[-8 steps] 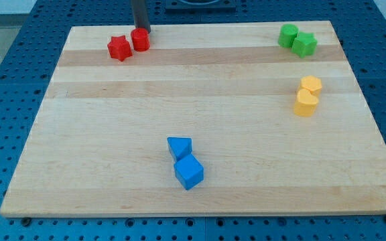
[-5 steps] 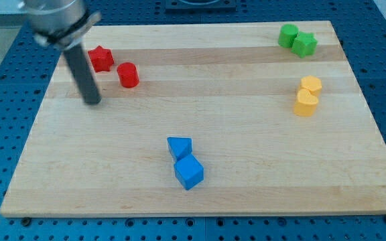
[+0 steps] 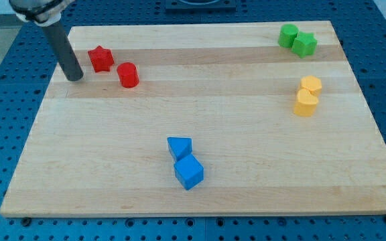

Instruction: Move the red star diagonal to the red circle

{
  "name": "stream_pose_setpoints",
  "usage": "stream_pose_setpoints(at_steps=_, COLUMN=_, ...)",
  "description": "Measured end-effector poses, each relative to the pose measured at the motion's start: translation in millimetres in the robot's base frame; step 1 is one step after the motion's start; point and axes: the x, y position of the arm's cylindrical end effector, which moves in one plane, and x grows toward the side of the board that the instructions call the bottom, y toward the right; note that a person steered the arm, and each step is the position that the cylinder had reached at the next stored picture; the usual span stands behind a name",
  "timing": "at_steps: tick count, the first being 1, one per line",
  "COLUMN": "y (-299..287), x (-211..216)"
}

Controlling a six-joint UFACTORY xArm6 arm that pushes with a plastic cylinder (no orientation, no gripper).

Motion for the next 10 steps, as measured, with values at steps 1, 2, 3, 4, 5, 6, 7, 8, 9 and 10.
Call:
stream_pose_setpoints(at_steps=1, y=0, x=-36)
stream_pose_setpoints(at_steps=2, y=20, x=-65)
stream_pose_setpoints(at_steps=3, y=20, x=-65)
stream_pose_setpoints(at_steps=4, y=20, x=-64)
stream_pose_setpoints(at_steps=5, y=46, x=-39)
stream_pose_setpoints(at_steps=6, y=64, x=-15)
stream_pose_setpoints(at_steps=7, y=71, x=15)
stream_pose_setpoints(at_steps=8, y=71, x=61)
stream_pose_setpoints(at_steps=9, y=71, x=113)
stream_pose_setpoints(at_steps=10, y=71, x=144)
